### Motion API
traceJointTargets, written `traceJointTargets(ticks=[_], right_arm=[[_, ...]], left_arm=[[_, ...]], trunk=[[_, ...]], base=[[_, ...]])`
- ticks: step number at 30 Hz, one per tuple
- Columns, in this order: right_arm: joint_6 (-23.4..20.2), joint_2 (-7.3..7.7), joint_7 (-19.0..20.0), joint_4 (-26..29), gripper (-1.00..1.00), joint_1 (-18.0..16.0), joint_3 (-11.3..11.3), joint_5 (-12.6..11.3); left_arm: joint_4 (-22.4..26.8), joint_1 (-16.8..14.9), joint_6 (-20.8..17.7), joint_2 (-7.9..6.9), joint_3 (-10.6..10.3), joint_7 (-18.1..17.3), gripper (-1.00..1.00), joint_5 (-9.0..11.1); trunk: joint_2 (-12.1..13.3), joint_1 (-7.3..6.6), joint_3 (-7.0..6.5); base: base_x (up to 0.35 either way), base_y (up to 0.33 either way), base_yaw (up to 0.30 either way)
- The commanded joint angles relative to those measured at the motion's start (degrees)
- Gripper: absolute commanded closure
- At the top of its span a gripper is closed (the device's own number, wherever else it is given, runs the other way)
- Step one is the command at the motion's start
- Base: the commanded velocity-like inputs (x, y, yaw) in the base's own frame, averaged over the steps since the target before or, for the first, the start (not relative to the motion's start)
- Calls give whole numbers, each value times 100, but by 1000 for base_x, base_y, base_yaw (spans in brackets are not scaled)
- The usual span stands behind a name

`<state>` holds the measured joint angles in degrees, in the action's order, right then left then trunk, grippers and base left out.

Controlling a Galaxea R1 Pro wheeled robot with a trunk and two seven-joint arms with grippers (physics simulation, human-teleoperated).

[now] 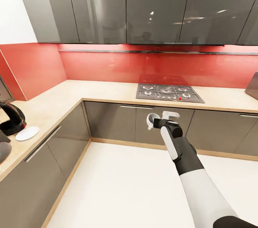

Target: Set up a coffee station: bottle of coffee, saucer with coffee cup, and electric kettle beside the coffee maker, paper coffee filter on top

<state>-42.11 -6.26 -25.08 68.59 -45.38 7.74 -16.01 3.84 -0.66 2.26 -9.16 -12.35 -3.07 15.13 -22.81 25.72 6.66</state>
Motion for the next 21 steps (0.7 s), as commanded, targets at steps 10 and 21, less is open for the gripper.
traceJointTargets(ticks=[10,21], right_arm=[[-8,2,-50,5,100,-6,8,-61],[-8,2,-46,5,100,-6,8,-62]], left_arm=[[-5,-5,27,-6,-37,-18,-100,60],[-3,-5,29,-7,-16,-18,-100,60]], trunk=[[-11,6,12],[-11,6,12]], base=[[301,-169,96],[304,-161,268]])
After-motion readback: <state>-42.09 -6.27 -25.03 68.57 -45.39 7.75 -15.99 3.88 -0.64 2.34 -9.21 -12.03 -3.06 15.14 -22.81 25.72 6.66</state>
